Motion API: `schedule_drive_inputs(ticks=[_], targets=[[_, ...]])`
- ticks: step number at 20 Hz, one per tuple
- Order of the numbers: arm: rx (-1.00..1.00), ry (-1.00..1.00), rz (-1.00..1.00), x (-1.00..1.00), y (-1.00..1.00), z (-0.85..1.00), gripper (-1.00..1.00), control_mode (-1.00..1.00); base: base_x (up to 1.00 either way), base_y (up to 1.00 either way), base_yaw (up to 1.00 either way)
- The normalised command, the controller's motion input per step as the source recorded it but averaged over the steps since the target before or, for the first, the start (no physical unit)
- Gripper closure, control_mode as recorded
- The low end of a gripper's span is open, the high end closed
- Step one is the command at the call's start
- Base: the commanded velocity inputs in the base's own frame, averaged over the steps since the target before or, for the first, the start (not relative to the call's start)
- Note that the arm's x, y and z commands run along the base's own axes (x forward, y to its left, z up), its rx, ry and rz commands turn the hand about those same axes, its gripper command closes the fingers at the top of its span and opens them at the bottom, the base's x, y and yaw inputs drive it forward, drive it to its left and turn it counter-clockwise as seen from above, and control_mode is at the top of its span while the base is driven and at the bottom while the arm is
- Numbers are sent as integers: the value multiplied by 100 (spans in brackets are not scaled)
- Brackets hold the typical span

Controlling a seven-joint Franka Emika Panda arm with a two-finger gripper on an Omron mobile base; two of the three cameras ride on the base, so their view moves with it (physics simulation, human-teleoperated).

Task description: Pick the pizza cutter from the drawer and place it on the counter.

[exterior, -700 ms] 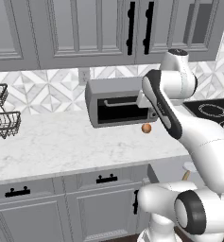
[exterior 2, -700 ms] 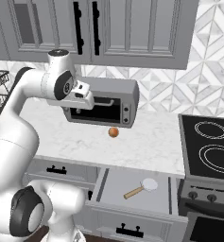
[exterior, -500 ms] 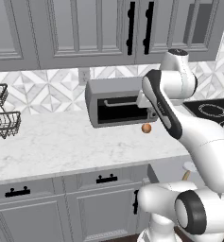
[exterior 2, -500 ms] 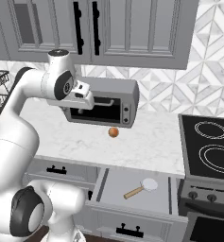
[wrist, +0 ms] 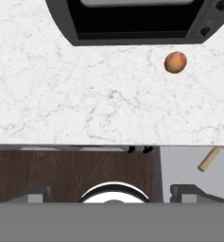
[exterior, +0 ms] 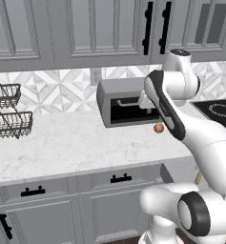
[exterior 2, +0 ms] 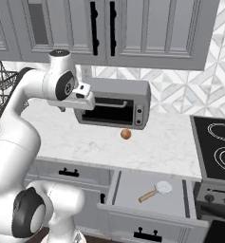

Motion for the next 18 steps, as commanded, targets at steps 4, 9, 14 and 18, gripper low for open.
schedule_drive_inputs(ticks=[4, 9, 14, 18], targets=[[0, 0, 0, 0, 0, 0, -100, 100, 31, 25, 0], [0, 0, 0, 0, 0, 0, -100, 100, 52, 8, 0], [0, 0, 0, 0, 0, 0, -100, 100, 8, 0, 0], [0, 0, 0, 0, 0, 0, -100, 100, 0, 0, 0]])
